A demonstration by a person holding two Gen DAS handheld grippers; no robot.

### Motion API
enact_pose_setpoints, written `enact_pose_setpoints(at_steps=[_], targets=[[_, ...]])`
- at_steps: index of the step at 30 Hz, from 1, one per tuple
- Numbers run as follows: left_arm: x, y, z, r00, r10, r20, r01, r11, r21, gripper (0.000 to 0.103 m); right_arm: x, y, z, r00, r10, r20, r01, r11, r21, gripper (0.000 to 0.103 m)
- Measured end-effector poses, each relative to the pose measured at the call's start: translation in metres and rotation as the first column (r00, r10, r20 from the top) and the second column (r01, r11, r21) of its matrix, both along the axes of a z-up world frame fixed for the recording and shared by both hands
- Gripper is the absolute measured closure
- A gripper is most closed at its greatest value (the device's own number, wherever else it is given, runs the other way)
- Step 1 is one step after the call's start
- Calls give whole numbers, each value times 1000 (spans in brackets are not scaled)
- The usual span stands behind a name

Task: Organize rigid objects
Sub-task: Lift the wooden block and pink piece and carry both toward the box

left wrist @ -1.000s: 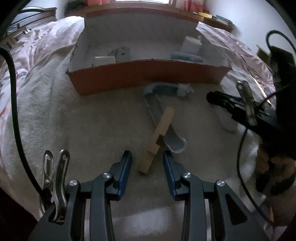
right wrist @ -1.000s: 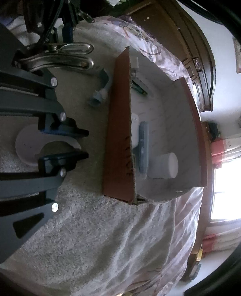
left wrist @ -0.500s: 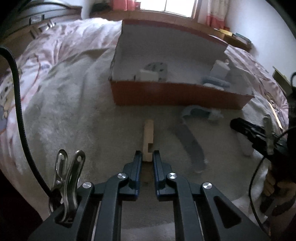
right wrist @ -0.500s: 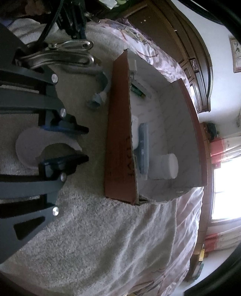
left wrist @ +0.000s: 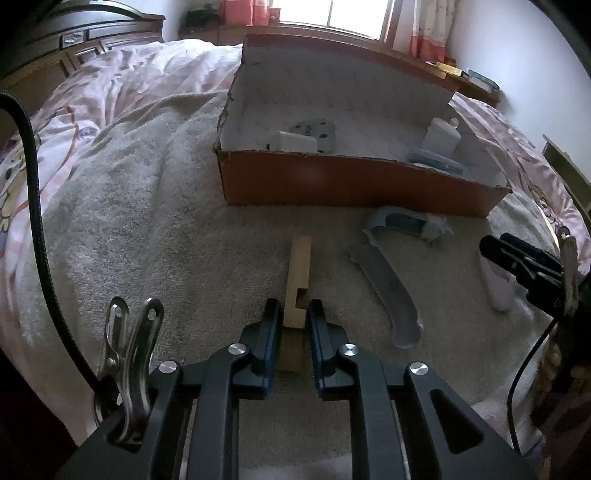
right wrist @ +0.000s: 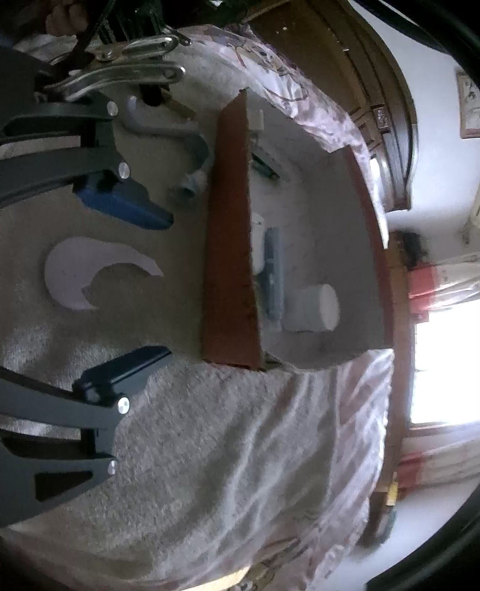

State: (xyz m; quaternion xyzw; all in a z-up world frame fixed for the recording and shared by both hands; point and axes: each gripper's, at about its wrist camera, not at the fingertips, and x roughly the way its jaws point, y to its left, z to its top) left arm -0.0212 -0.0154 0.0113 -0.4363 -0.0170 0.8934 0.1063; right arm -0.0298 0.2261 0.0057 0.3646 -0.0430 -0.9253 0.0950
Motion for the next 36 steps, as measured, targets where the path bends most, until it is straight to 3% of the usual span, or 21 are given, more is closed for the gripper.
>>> enact_pose_setpoints(at_steps=[4, 9, 14, 16, 21, 25, 30, 36], targets=[[0, -4, 0, 1000, 5, 4, -6, 999, 34, 86, 9, -7, -1, 999, 39, 25, -39, 999, -4, 34], [1, -11, -2, 1000, 23, 2, -23, 995, 95, 86, 35, -11, -2, 999, 47, 24, -48, 997, 60, 34], [2, -10, -2, 1000, 29, -4, -28, 995, 97, 86, 46, -5, -12, 998, -1, 65, 3, 1000, -25, 34], [2, -11, -2, 1000, 29, -6, -29, 994, 102, 86, 43, -9, -14, 998, -9, 55, 9, 1000, -5, 34], [3, -11, -2, 999, 31, -12, -30, 994, 103, 86, 35, -28, -15, 1000, 5, 23, -6, 998, 63, 42], [5, -6, -2, 999, 21, -28, -19, 998, 65, 86, 35, -32, -15, 1000, -24, 6, 23, 992, 120, 60], [8, -3, 0, 999, 12, -36, -11, 1000, 20, 90, 37, -24, -14, 1000, -20, 11, 19, 996, 87, 60], [11, -10, 5, 999, 14, -39, -11, 998, 66, 91, 38, -17, -12, 1000, -7, 24, 7, 1000, 16, 60]])
